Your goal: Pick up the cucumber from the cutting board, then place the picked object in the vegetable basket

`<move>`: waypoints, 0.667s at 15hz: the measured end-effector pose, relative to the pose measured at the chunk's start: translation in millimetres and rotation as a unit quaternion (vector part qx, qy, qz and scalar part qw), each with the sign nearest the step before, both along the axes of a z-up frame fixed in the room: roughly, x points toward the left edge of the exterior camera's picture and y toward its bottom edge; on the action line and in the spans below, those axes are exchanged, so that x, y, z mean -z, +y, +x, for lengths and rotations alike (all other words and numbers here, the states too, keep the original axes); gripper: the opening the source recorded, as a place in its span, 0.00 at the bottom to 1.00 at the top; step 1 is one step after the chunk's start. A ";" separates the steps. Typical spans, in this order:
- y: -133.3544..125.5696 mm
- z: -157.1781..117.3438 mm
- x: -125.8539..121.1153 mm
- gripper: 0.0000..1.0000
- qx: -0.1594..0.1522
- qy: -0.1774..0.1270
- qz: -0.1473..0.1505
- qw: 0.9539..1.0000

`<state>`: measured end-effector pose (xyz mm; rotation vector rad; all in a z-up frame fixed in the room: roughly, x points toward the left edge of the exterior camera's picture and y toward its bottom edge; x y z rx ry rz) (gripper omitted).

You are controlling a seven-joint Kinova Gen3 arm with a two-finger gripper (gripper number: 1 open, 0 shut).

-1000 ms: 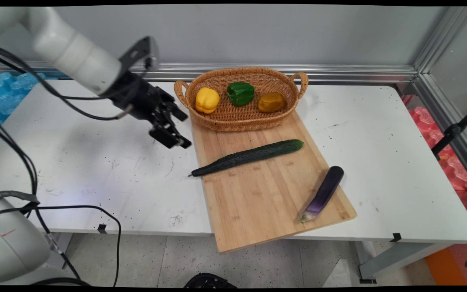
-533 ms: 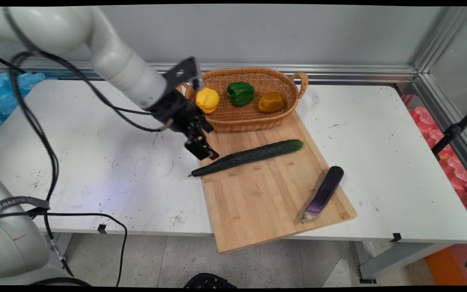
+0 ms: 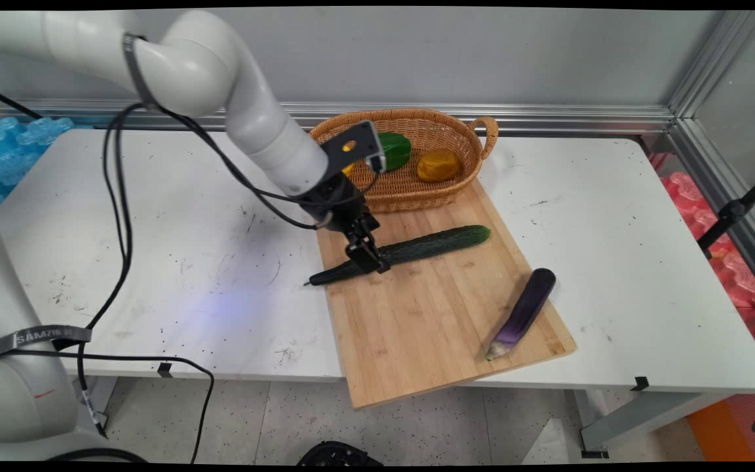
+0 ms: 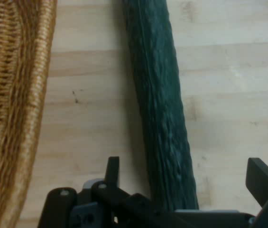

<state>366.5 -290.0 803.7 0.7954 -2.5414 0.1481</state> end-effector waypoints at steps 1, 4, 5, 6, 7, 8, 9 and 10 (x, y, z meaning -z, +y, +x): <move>-4.0 -5.5 4.2 1.00 0.000 -0.002 0.002 1.000; -13.4 -17.5 13.6 1.00 0.001 -0.007 0.004 1.000; -16.0 -20.6 15.9 0.00 0.001 -0.008 0.004 1.000; -18.0 -22.8 17.4 0.00 0.002 -0.010 0.003 1.000; -19.7 -24.5 18.6 0.00 0.004 -0.011 0.003 1.000; -21.1 -25.9 19.6 0.00 0.006 -0.013 0.003 1.000; -22.1 -26.6 19.9 0.00 0.008 -0.014 0.002 1.000; -22.6 -26.8 19.8 0.00 0.010 -0.016 0.002 1.000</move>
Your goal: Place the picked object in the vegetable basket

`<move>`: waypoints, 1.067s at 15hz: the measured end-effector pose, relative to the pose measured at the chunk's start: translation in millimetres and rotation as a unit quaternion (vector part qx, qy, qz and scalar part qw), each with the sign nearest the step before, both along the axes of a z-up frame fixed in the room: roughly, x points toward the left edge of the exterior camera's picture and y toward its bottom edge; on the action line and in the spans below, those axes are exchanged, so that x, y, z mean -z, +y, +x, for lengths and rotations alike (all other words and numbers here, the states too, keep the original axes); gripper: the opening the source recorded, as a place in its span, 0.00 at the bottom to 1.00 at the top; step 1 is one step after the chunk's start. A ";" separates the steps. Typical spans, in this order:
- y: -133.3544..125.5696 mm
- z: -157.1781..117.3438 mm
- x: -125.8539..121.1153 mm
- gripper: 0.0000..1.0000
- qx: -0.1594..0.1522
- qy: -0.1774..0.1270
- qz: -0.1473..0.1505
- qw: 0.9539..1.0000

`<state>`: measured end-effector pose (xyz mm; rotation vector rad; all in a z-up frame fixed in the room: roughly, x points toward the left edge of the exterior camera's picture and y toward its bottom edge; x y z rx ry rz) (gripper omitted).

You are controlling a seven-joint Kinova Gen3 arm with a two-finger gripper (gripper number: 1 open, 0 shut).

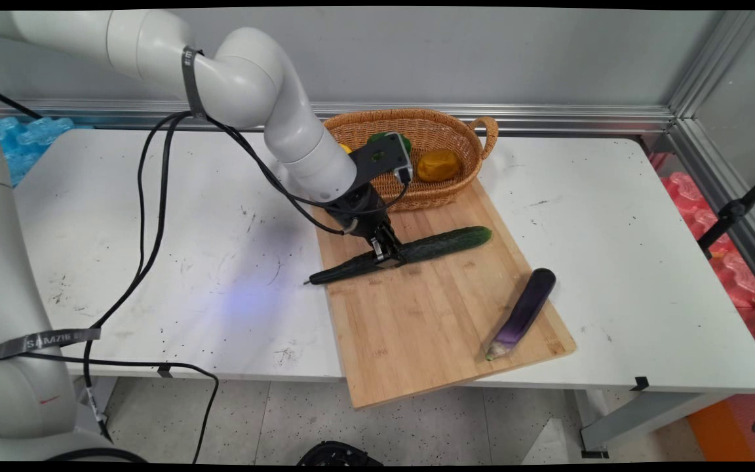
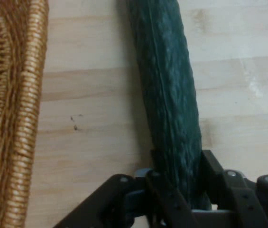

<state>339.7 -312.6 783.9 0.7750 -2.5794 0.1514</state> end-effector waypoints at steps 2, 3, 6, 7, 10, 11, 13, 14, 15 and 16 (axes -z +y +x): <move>-0.7 1.5 -2.3 0.00 0.003 -0.003 -0.002 1.000; -0.7 3.0 -4.9 0.00 0.005 -0.005 -0.004 1.000; 0.5 8.3 -18.0 0.00 0.006 -0.005 -0.009 1.000; 1.4 9.9 -23.8 0.00 0.007 -0.004 -0.011 1.000; 5.8 15.9 -49.5 0.00 0.010 0.001 -0.019 1.000; 7.6 18.2 -58.4 0.00 0.012 0.002 -0.021 1.000; 12.3 24.9 -82.0 0.00 0.017 0.004 -0.027 0.999; 13.7 27.5 -90.4 0.00 0.019 0.004 -0.029 0.999; 14.5 29.4 -96.6 0.00 0.021 0.004 -0.031 0.999; 15.3 33.3 -106.8 0.00 0.022 0.003 -0.035 0.999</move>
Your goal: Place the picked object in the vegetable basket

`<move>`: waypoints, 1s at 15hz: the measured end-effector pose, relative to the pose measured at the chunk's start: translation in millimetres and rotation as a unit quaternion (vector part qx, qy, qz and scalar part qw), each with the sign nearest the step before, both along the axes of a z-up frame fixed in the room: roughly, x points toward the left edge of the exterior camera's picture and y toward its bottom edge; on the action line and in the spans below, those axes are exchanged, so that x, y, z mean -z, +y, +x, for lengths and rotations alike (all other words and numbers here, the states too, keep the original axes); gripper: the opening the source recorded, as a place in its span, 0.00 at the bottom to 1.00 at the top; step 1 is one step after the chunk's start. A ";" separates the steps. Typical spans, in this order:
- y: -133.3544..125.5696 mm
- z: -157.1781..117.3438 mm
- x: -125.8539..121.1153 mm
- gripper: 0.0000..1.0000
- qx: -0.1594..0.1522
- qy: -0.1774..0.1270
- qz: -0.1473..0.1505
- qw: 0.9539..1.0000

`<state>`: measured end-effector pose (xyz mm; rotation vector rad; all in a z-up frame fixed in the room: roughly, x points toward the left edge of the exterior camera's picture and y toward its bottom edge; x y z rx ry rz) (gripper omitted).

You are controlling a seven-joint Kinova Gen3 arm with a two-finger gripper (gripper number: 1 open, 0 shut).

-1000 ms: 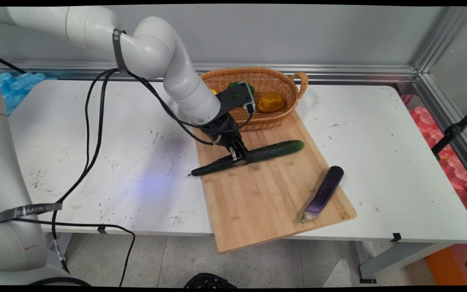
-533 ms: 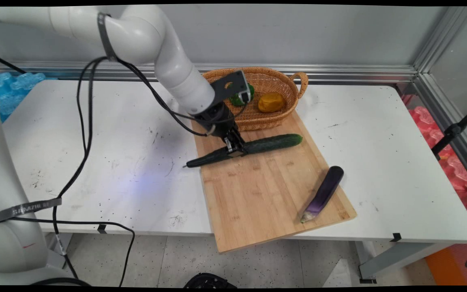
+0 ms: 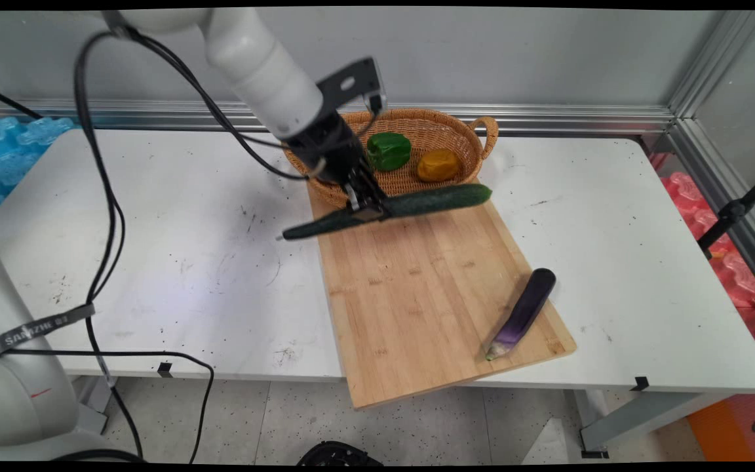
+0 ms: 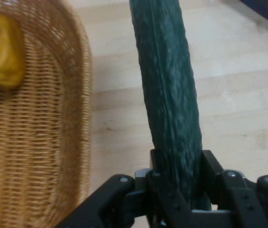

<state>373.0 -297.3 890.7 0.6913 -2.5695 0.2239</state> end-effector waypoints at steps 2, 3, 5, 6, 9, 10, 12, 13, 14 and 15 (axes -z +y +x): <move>-0.1 9.6 -19.7 0.00 0.003 -0.007 -0.010 1.000; -1.2 13.9 -27.3 0.00 0.006 -0.011 -0.014 1.000; -6.8 23.5 -43.3 0.00 0.012 -0.023 -0.028 0.999; -10.7 27.8 -49.9 0.00 0.015 -0.030 -0.035 0.999; -26.4 37.8 -62.2 0.00 0.027 -0.053 -0.055 0.997; -30.8 39.6 -63.8 0.00 0.030 -0.059 -0.059 0.996; -42.7 42.8 -64.7 0.00 0.036 -0.073 -0.068 0.994; -50.6 43.6 -63.1 0.00 0.041 -0.082 -0.071 0.993; -56.4 43.5 -61.0 0.00 0.044 -0.088 -0.073 0.992; -63.3 43.0 -57.9 0.00 0.049 -0.095 -0.075 0.991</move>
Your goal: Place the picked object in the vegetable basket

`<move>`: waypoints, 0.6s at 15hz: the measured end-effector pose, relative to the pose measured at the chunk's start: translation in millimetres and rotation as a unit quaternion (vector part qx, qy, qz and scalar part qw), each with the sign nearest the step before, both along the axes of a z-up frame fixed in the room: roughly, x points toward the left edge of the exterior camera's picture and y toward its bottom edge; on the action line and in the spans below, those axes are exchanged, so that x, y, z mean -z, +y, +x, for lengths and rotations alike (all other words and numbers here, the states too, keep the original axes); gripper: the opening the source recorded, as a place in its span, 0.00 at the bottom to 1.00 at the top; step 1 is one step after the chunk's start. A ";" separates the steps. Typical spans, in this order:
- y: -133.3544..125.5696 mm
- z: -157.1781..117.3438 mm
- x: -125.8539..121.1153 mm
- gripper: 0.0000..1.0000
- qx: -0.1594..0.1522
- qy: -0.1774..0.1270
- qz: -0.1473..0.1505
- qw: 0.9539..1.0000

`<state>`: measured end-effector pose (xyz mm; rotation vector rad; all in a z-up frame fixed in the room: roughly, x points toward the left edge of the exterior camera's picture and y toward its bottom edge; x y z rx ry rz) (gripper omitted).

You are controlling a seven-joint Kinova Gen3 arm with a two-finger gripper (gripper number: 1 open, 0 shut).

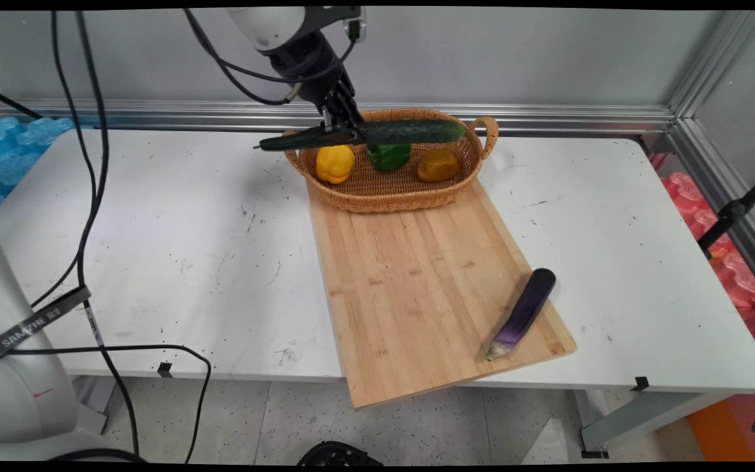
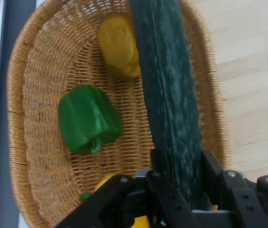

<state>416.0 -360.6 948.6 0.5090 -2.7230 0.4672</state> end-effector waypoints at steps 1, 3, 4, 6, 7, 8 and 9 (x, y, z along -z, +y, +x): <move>-5.5 -0.6 3.1 0.00 0.003 -0.006 -0.001 1.000; -14.8 -2.6 9.3 0.00 0.010 -0.014 -0.003 1.000; -20.2 -4.1 13.8 0.00 0.014 -0.019 -0.003 1.000; -31.6 -8.1 24.7 0.00 0.026 -0.029 -0.002 0.999; -37.1 -10.2 30.6 0.00 0.033 -0.033 0.000 0.999; -42.2 -12.2 36.5 0.00 0.040 -0.038 0.001 0.998; -46.3 -13.7 41.4 0.00 0.046 -0.042 0.002 0.998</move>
